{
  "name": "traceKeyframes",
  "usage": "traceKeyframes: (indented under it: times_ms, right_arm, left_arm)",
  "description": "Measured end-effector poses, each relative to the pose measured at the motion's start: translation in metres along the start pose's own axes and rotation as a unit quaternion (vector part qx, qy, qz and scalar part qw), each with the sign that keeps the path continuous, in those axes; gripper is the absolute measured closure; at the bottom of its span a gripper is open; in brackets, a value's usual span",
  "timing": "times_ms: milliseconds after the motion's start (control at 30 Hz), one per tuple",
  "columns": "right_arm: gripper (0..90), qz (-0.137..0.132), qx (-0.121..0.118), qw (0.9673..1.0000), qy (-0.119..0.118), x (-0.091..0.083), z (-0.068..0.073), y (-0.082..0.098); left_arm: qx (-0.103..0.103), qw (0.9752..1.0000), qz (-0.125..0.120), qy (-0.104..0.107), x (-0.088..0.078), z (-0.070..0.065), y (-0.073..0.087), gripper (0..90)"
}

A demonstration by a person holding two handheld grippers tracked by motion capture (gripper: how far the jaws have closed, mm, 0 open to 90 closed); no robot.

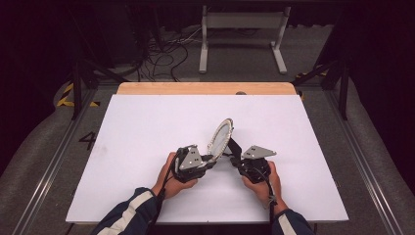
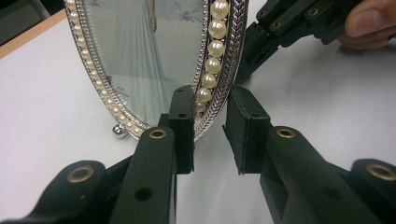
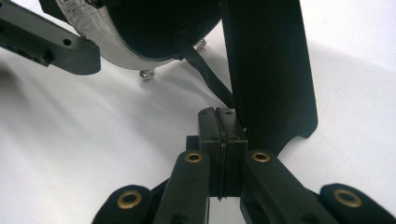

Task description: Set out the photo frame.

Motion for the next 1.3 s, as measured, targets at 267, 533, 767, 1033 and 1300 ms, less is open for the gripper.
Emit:
traceKeyframes:
  times_ms: [267, 533, 767, 1033, 1300]
  right_arm:
    - [90.0, -0.003, 0.007, 0.9999, 0.007, 0.001, -0.008, 0.0]
    - [90.0, -0.001, 0.007, 0.9999, 0.014, 0.003, -0.013, 0.0]
    - [88.9, -0.017, 0.015, 0.9997, 0.012, -0.005, -0.007, -0.005]
    - [81.1, -0.019, -0.02, 0.9996, 0.005, -0.011, 0.017, -0.009]
    - [60.6, -0.029, -0.006, 0.9994, -0.016, -0.016, 0.031, -0.015]
  left_arm:
    - [0.0, 0.9999, -0.004, 0.012, 0.002, -0.002, 0.0, 74.5]
    - [0.011, 0.9999, -0.004, 0.006, 0.0, -0.001, -0.001, 72.8]
    - [0.013, 0.9999, 0.004, -0.01, -0.017, 0.004, 0.001, 64.0]
    - [0.023, 0.9993, 0.024, -0.016, -0.057, 0.001, 0.016, 44.4]
    - [-0.02, 0.9966, 0.056, -0.058, -0.079, 0.007, 0.051, 26.9]
Point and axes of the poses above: each handheld gripper's, and its own axes: x roughly forward along the jaws, y roughly out of its underside, z roughly to its left, the point moved 7 cm from there along x, roughly forward along the jaws
